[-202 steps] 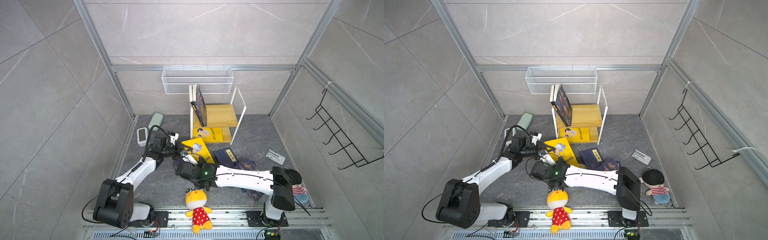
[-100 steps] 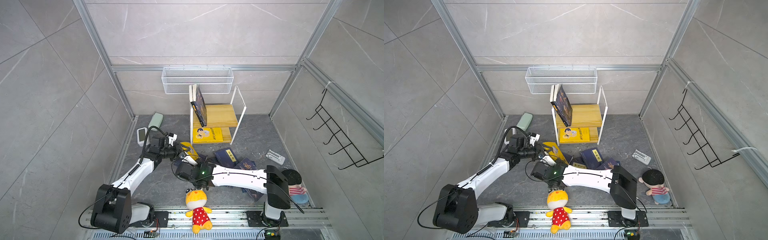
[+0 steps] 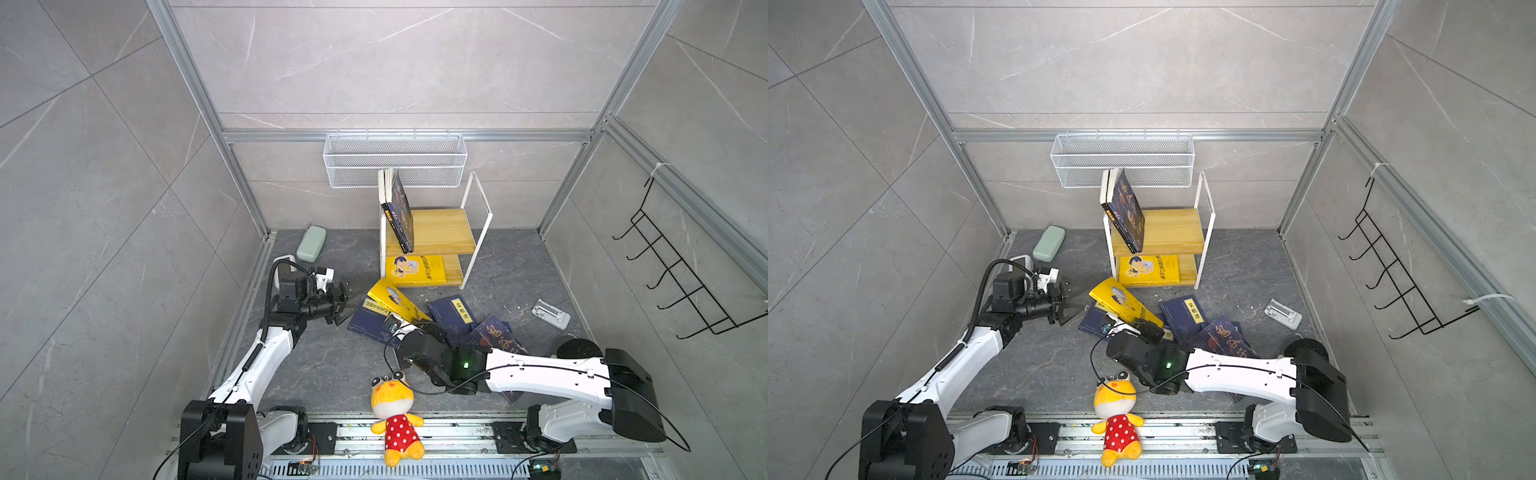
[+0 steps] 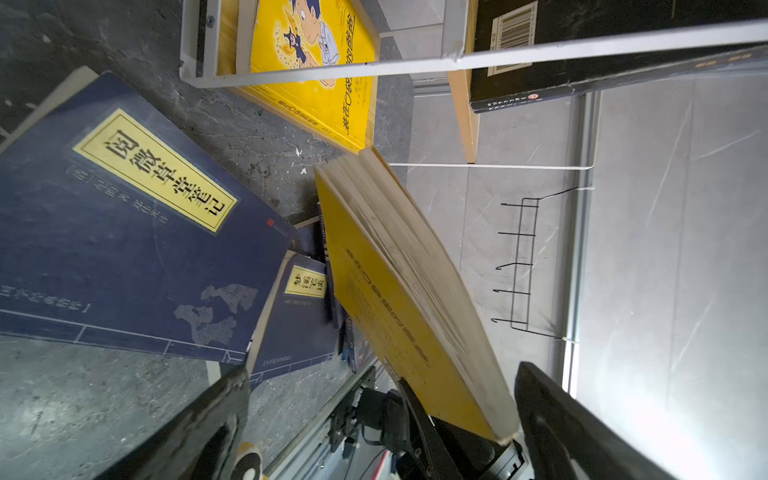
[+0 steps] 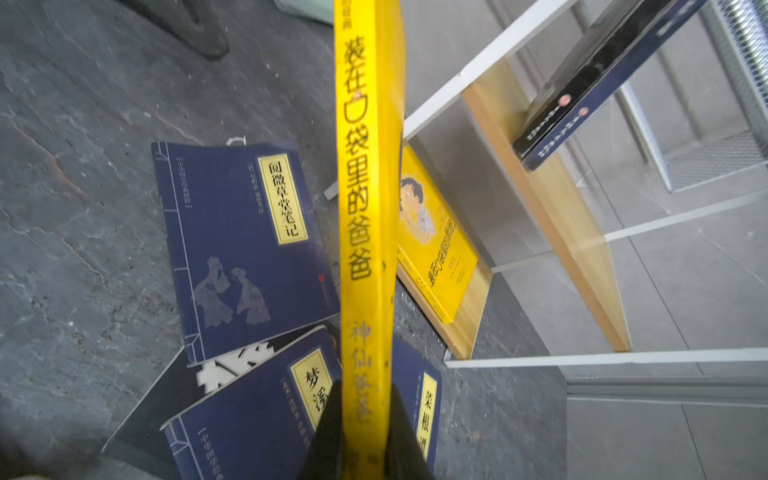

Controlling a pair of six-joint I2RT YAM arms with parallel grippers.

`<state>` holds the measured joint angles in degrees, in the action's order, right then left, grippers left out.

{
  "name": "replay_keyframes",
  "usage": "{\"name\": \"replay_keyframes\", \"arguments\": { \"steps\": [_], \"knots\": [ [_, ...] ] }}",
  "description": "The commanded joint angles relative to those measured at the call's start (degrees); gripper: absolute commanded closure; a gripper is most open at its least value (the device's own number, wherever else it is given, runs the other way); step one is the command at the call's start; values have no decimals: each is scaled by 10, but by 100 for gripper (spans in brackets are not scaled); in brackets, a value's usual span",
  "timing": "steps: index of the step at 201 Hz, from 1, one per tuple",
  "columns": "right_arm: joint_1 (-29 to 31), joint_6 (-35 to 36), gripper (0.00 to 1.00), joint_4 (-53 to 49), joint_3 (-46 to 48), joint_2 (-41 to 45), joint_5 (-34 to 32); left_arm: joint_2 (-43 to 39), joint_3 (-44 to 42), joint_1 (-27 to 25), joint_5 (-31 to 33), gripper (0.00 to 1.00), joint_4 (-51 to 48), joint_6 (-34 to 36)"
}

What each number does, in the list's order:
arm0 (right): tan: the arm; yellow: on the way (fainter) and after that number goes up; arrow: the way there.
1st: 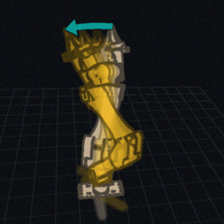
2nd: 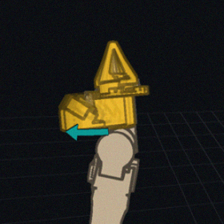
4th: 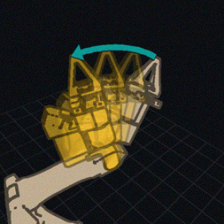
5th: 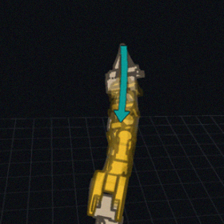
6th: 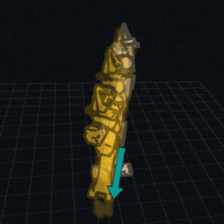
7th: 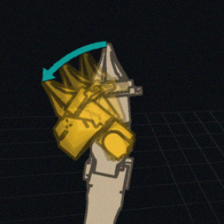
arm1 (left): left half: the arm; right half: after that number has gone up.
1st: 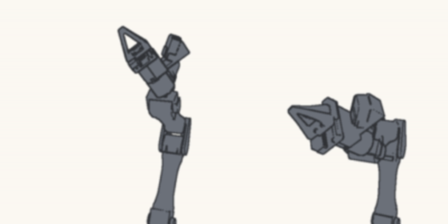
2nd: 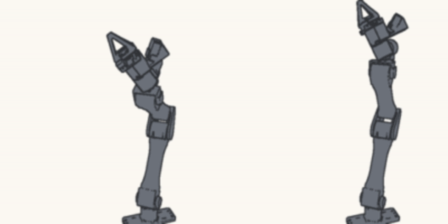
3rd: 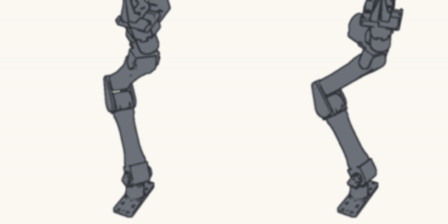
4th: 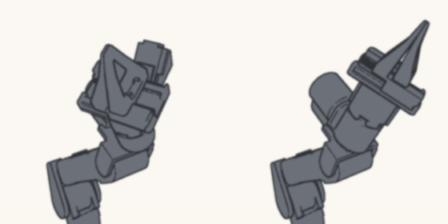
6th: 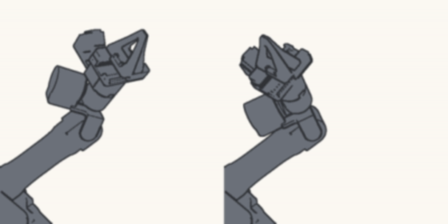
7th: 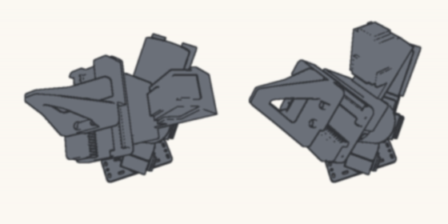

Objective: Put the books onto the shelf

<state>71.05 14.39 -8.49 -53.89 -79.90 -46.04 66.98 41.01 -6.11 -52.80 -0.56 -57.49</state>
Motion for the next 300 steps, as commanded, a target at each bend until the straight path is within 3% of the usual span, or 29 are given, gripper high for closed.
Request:
{"name": "replay_keyframes", "arguments": {
  "steps": [1, 45, 69, 82, 123, 134, 146, 150, 164, 178, 196, 212, 246, 258, 268, 273, 282, 291, 300],
  "knots": [
    [-1, 68, 100, 138, 23, 23, 3, -5, -18, -4, -37, 0, 101, -82],
    [0, 123, 100, 228, 70, 26, 75, 10, -11, -19, -43, 1, 126, -91],
    [1, 161, 100, 242, 69, 7, 84, 17, -4, -22, -36, 9, 112, -84],
    [3, 179, 100, 251, 70, 4, 91, 18, -5, -24, -36, 21, 107, -76],
    [3, 224, 100, 304, 90, 8, 107, 22, 4, -24, -26, 71, 88, -60],
    [2, 228, 100, 307, 94, 4, 110, 20, 6, -24, -27, 89, 88, -58],
    [1, 228, 100, 311, 91, -9, 97, 18, 3, -23, -24, 100, 88, -49],
    [1, 224, 98, 308, 86, -15, 91, 17, 3, -23, -24, 100, 88, -46],
    [1, 187, 64, 244, 41, -36, 70, 13, 4, -17, -25, 100, 88, -51],
    [2, 148, 43, 199, -1, -61, 51, 9, 6, -12, -30, 100, 88, -60],
    [6, 141, 33, 209, -38, -103, -12, 6, 4, -12, -25, 100, 88, -57],
    [8, 150, 32, 194, -79, -143, -58, 5, 7, -7, -26, 100, 88, -61],
    [8, 178, 38, 189, -131, -216, -102, 1, 2, -4, -23, 100, 88, -62],
    [5, 197, 52, 190, -139, -230, -120, 0, 5, -1, -23, 100, 83, -56],
    [4, 204, 74, 170, -140, -227, -117, -2, 8, 3, -24, 100, 73, -52],
    [2, 209, 83, 162, -136, -220, -108, -4, 7, 4, -23, 92, 69, -49],
    [-3, 223, 100, 167, -120, -205, -96, -7, 6, 7, -16, 67, 56, -31],
    [-10, 240, 100, 181, -102, -188, -86, -12, 7, 12, 3, 45, 28, -3],
    [-18, 255, 100, 185, -86, -169, -71, -16, 14, 21, 23, 32, -10, 29]
  ]
}}
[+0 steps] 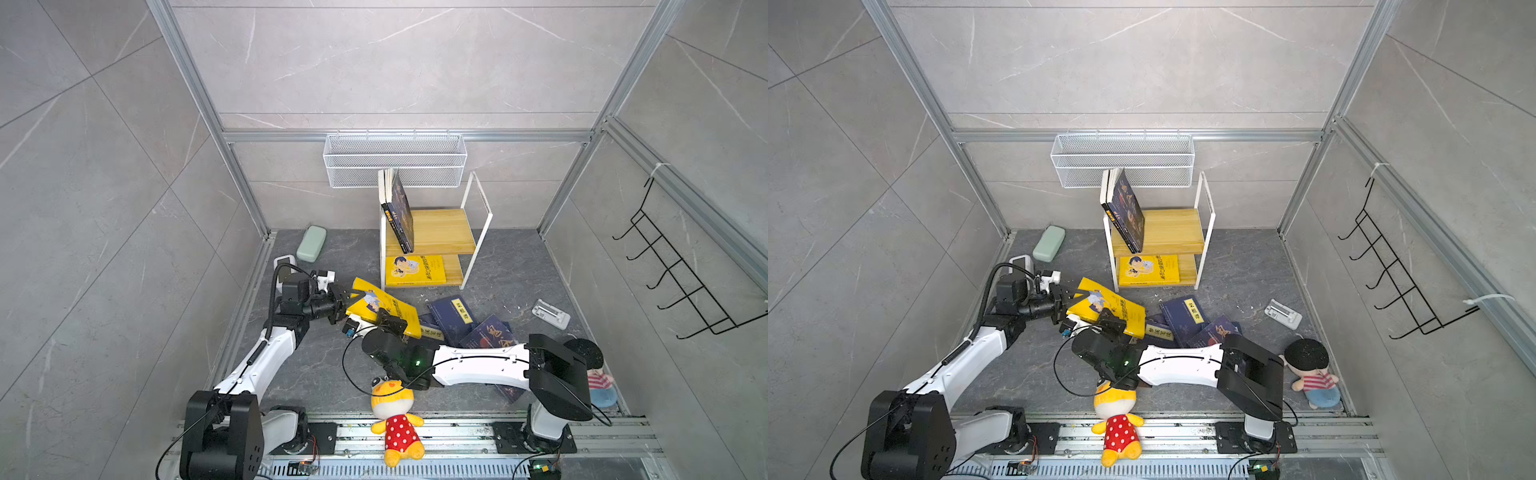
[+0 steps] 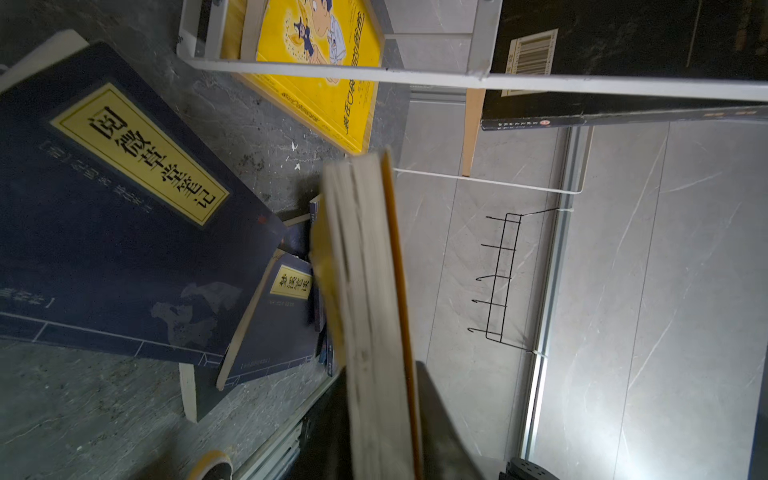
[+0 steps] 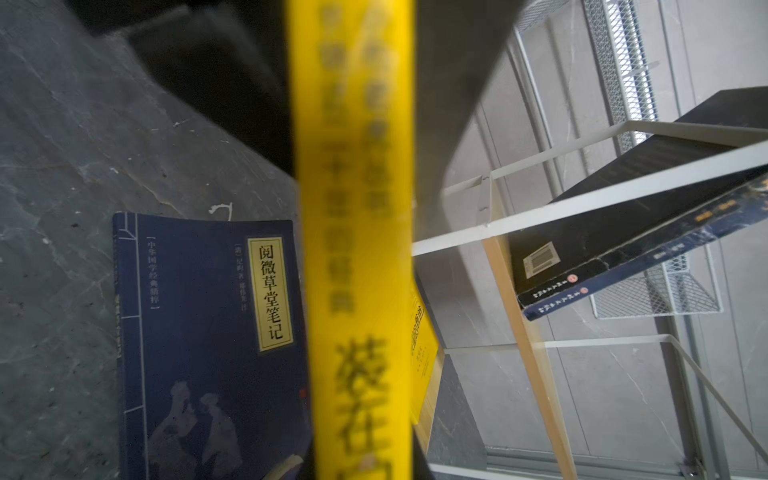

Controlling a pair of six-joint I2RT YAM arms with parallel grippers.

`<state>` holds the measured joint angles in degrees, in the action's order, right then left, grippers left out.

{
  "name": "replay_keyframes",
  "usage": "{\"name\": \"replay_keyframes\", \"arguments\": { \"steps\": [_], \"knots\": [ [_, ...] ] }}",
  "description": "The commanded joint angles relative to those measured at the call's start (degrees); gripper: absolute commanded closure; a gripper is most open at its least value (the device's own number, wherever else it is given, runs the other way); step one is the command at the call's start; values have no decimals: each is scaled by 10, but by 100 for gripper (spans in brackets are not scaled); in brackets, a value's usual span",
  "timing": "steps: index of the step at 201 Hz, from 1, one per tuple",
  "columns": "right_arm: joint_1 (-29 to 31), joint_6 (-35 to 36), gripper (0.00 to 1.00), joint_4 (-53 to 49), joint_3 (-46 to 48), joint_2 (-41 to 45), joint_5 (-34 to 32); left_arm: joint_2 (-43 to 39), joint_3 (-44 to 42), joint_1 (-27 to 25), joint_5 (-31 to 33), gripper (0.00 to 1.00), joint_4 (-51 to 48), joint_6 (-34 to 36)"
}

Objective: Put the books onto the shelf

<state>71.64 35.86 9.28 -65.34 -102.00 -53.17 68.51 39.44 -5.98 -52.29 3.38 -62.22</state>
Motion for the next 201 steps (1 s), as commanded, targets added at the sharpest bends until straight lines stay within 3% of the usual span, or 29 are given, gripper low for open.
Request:
{"name": "replay_keyframes", "arguments": {
  "steps": [1, 35, 69, 103, 130, 164, 181, 201],
  "knots": [
    [-24, 43, 100, 6, 29, 55, 1, -32, 31, 22, 20, 31, -53, 80],
    [-35, 140, 100, -11, 67, 127, 62, -58, 48, 55, 67, 0, -138, 228],
    [-76, 198, 98, -88, 62, 170, 104, -76, 66, 68, 92, 0, -191, 321],
    [-133, 264, 100, -145, 51, 194, 153, -105, 79, 96, 158, 0, -249, 415],
    [-168, 289, 100, -184, 28, 178, 172, -117, 84, 109, 148, 0, -282, 480],
    [-204, 306, 100, -119, 31, 149, 202, -134, 93, 113, 156, 0, -322, 553],
    [-215, 317, 100, -64, 33, 129, 217, -143, 94, 114, 182, 0, -325, 562],
    [-231, 331, 100, 9, 35, 95, 236, -151, 83, 110, 166, 0, -313, 554]
  ]
}}
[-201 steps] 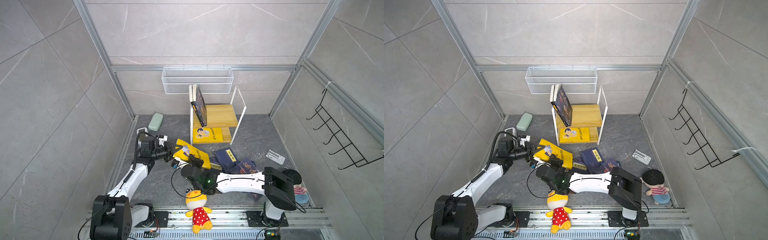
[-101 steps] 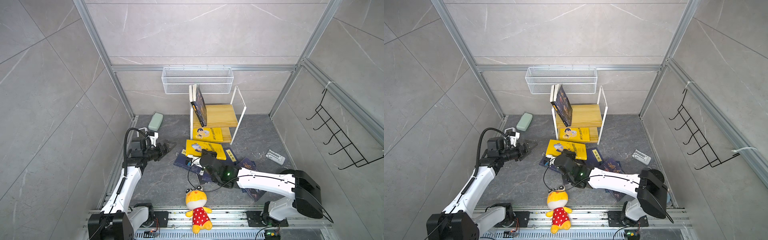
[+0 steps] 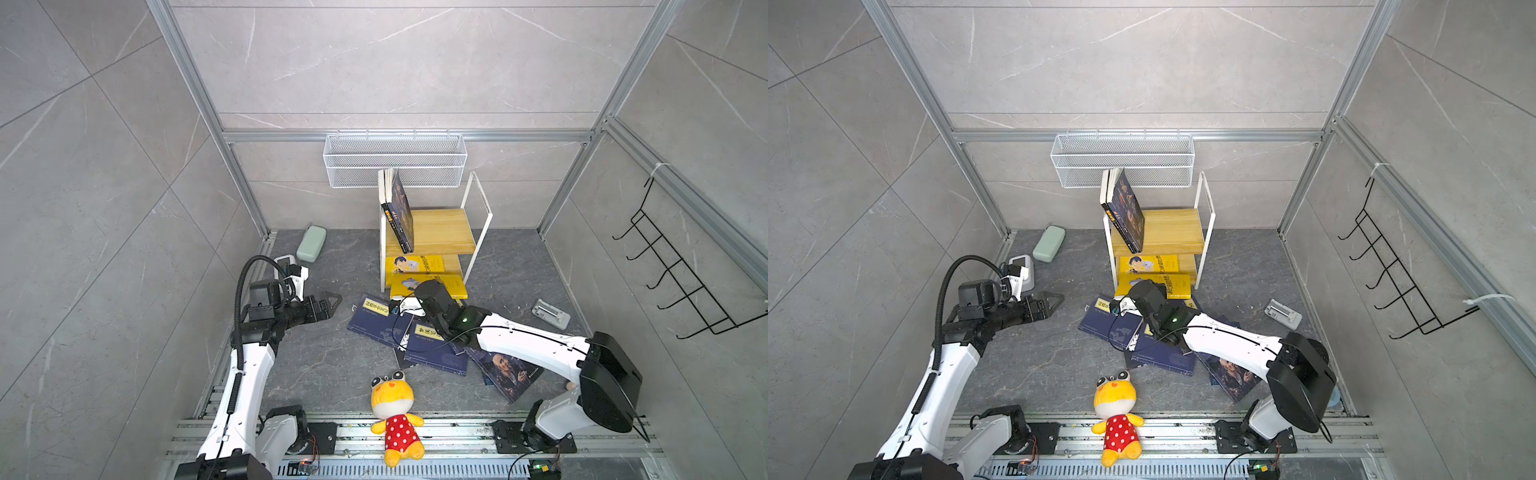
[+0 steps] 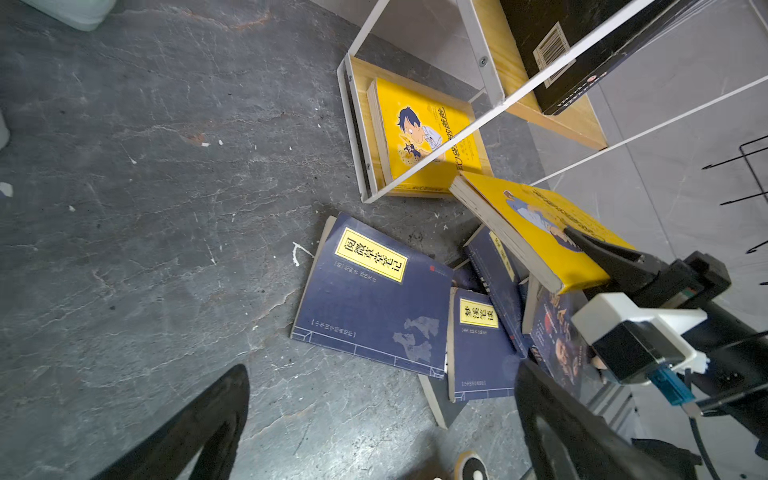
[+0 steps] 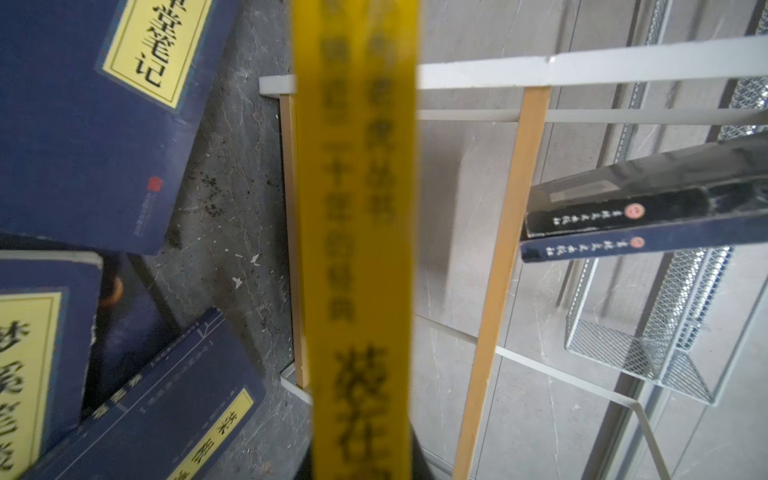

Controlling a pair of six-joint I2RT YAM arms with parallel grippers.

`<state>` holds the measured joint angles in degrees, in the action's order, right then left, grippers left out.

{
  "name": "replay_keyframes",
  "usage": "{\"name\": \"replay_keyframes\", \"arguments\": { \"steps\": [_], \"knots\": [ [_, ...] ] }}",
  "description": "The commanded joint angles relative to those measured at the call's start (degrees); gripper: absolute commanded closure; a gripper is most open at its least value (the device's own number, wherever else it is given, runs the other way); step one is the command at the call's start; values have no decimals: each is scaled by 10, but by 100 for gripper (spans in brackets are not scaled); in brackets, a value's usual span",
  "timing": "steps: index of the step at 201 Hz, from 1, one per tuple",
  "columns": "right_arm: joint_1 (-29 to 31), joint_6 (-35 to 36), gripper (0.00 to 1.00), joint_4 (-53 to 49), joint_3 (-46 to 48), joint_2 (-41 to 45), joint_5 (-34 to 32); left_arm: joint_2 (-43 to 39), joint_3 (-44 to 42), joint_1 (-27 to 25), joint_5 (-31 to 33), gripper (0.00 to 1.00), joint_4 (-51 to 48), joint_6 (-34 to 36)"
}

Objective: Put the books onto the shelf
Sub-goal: 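Carry the upright yellow book with the right gripper toward the lower shelf, then lower the yellow book onto the lower shelf beside the other yellow book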

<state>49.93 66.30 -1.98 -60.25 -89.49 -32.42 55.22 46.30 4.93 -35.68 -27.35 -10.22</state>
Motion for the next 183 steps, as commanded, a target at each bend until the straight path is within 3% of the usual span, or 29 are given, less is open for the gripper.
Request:
{"name": "replay_keyframes", "arguments": {
  "steps": [1, 35, 104, 160, 183],
  "knots": [
    [-15, 27, 100, 125, -16, -32, 29, -19, 14, 1, -2, 0, -6, 33],
    [-52, 57, 100, 218, -32, -88, 54, -20, 6, -3, -12, 0, 10, 20],
    [-104, 83, 100, 281, -77, -170, 97, -26, -11, -5, -17, 0, 24, 17],
    [-106, 67, 100, 207, -102, -223, 116, -31, -17, -3, -24, 0, 33, 12],
    [-106, 50, 79, 136, -107, -220, 143, -33, -26, -2, -22, 0, 49, 6]
  ]
}}
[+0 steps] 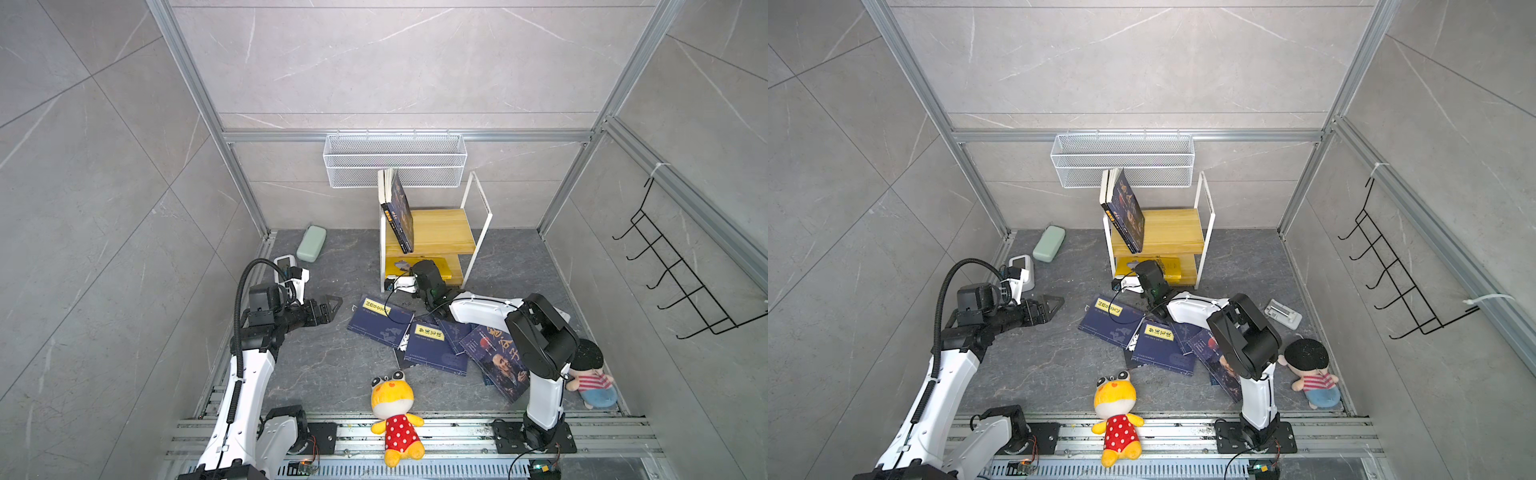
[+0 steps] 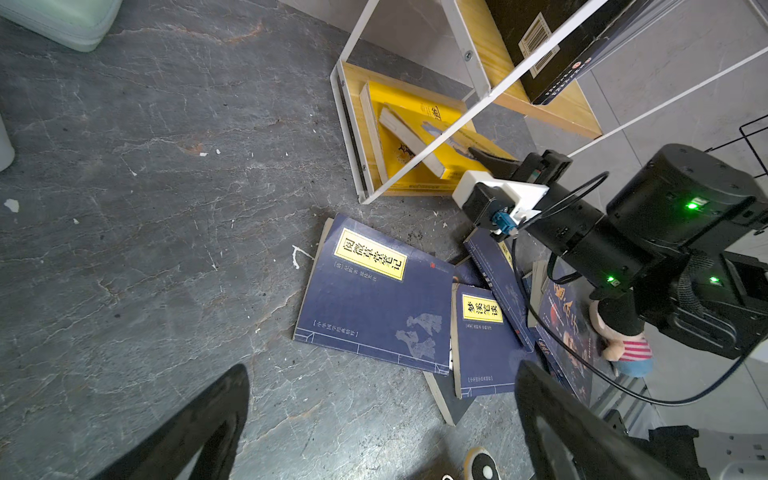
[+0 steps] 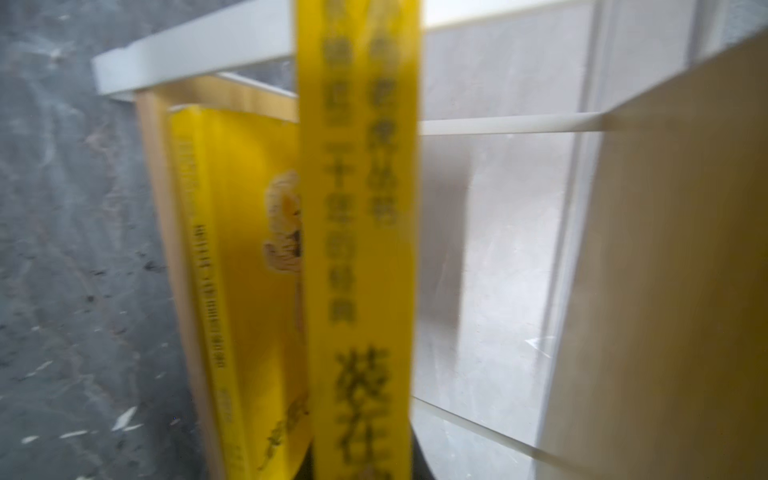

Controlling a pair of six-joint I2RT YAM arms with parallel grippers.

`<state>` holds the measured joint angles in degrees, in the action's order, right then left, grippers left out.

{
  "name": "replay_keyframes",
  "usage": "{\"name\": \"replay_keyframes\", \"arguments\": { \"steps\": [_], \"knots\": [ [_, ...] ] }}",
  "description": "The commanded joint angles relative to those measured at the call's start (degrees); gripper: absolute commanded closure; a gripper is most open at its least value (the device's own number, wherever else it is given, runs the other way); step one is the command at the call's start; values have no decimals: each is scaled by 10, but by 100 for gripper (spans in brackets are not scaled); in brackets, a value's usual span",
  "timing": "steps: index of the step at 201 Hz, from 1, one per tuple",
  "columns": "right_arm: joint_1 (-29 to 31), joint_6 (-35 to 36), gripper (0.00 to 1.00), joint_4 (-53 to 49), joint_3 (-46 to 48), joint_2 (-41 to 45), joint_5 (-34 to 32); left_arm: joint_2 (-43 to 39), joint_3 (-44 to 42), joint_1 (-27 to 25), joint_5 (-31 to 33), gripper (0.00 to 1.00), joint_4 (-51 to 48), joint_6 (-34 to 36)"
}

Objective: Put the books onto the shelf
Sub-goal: 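Lower the yellow book onto the lower shelf beside the other yellow book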

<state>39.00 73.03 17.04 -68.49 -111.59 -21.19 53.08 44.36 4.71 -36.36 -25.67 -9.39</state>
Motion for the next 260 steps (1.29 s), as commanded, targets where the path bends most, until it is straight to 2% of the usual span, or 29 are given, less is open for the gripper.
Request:
{"name": "replay_keyframes", "arguments": {
  "steps": [1, 12, 24, 39, 79, 104, 130, 146, 173, 226, 260],
  "knots": [
    [3, -17, 77, -56, -25, 0, 31, -11, -6, 0, -16, 0, 32, -3],
    [3, -22, 66, -79, -30, 2, 37, -11, -8, 0, -21, 0, 35, -8],
    [2, -33, 60, -117, -41, 7, 45, -8, -4, 1, -28, 0, 31, -11],
    [0, -39, 57, -182, -58, 13, 61, -7, -5, 1, -25, 0, 36, -12],
    [-1, -47, 56, -216, -58, 28, 55, -9, -10, 2, -28, 0, 38, -12],
    [-3, -45, 65, -219, -49, 33, 62, -12, -15, 0, -25, 0, 50, -18],
    [-5, -63, 86, -230, -69, 23, 56, -6, -9, 2, -25, 0, 42, -17],
    [-10, -60, 95, -224, -77, 15, 59, -10, -13, 1, -11, 0, 51, -16],
    [-16, -69, 95, -216, -99, -3, 49, -11, -10, 4, -12, 0, 40, -15],
    [-24, -68, 82, -235, -143, -36, 56, -3, -3, 5, -13, 0, 35, -14],
    [-24, -80, 54, -302, -158, -30, 69, -4, -7, 7, -14, 0, 37, -14]
  ]
}}
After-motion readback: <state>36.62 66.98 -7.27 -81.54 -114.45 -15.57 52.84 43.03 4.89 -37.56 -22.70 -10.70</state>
